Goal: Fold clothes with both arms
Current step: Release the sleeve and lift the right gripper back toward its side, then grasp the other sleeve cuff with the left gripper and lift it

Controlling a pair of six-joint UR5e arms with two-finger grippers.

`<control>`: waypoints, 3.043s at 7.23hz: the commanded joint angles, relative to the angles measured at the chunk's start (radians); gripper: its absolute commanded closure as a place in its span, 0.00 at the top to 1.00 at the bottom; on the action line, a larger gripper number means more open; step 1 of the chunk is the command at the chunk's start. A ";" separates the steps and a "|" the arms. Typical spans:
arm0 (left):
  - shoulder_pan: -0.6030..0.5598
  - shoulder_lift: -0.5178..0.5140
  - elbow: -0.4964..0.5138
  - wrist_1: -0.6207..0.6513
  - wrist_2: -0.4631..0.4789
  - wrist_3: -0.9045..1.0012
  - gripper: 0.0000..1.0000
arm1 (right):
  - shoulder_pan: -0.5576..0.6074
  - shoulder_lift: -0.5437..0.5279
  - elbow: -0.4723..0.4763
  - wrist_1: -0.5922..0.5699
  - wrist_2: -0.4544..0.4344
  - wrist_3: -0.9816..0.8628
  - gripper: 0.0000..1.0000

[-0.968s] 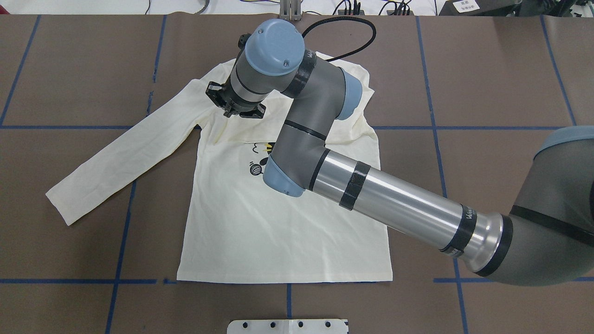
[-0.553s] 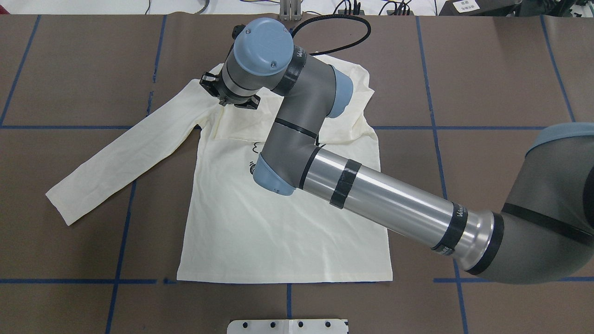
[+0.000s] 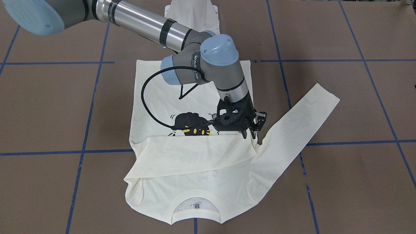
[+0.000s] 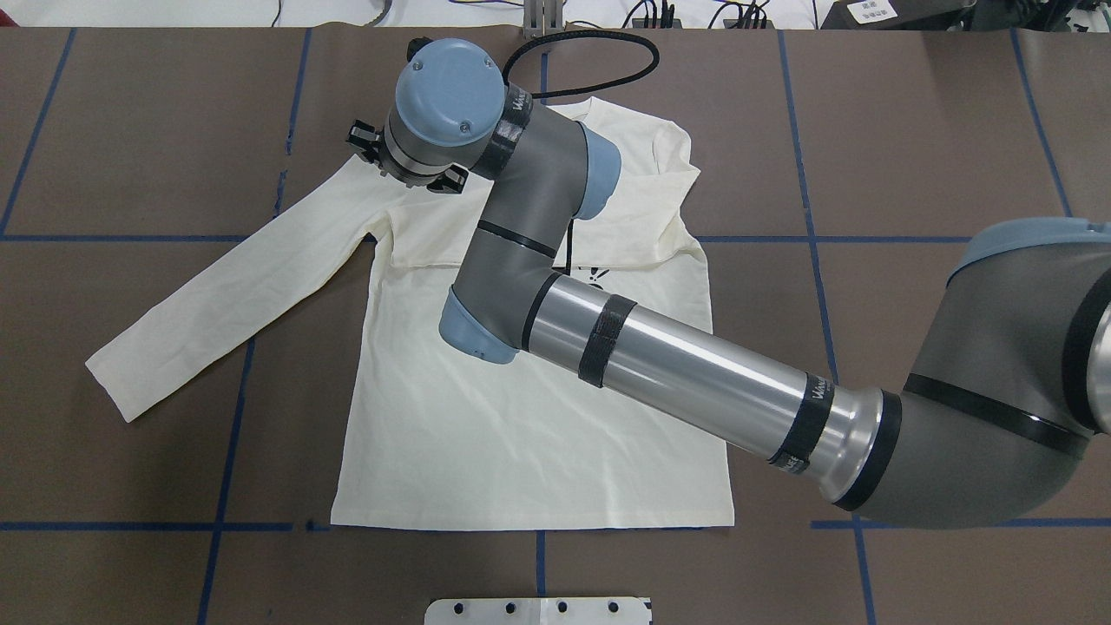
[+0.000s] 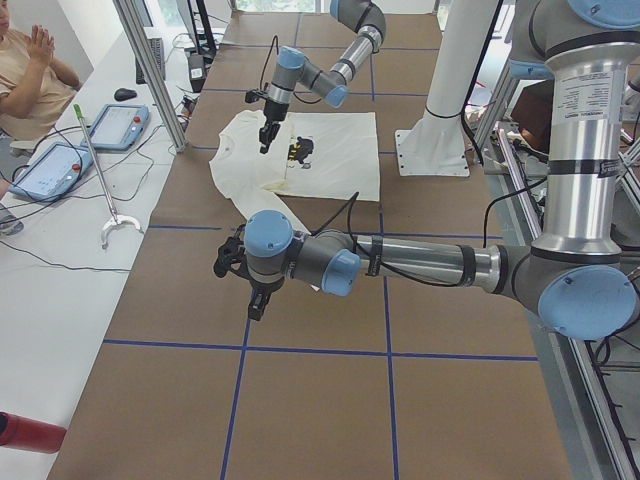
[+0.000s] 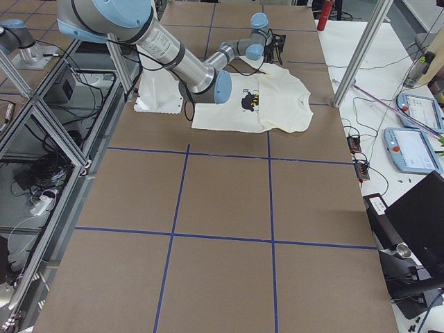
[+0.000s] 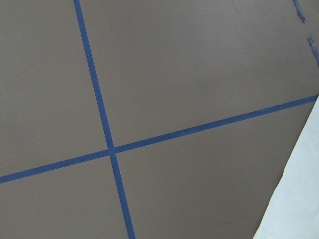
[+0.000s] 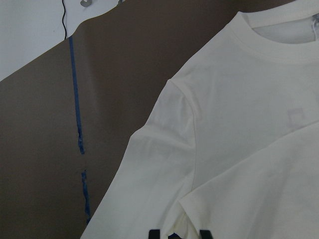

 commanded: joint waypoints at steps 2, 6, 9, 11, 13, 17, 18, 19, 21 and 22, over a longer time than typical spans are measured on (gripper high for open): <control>0.110 0.001 -0.014 -0.096 -0.005 -0.248 1.00 | 0.014 -0.014 0.059 -0.005 0.000 0.056 0.89; 0.399 0.044 0.035 -0.368 0.043 -0.720 0.99 | 0.196 -0.549 0.573 -0.090 0.293 -0.076 0.99; 0.470 0.038 0.028 -0.413 0.061 -0.955 0.82 | 0.281 -0.667 0.599 -0.087 0.359 -0.113 0.99; 0.521 0.035 0.029 -0.413 0.130 -0.994 0.79 | 0.286 -0.695 0.621 -0.087 0.358 -0.123 0.99; 0.535 0.036 0.031 -0.411 0.155 -0.995 0.75 | 0.289 -0.703 0.627 -0.087 0.355 -0.123 0.99; 0.578 0.041 0.047 -0.408 0.178 -0.992 0.75 | 0.290 -0.734 0.672 -0.088 0.348 -0.123 0.99; 0.578 0.047 0.052 -0.408 0.198 -0.991 0.75 | 0.290 -0.734 0.670 -0.088 0.347 -0.123 0.99; 0.579 0.046 0.076 -0.411 0.204 -0.988 0.74 | 0.290 -0.732 0.672 -0.088 0.347 -0.123 0.99; 0.584 0.035 0.087 -0.411 0.204 -0.988 0.73 | 0.290 -0.729 0.673 -0.088 0.345 -0.121 0.99; 0.593 0.032 0.098 -0.411 0.204 -0.988 0.72 | 0.290 -0.729 0.673 -0.088 0.345 -0.121 0.99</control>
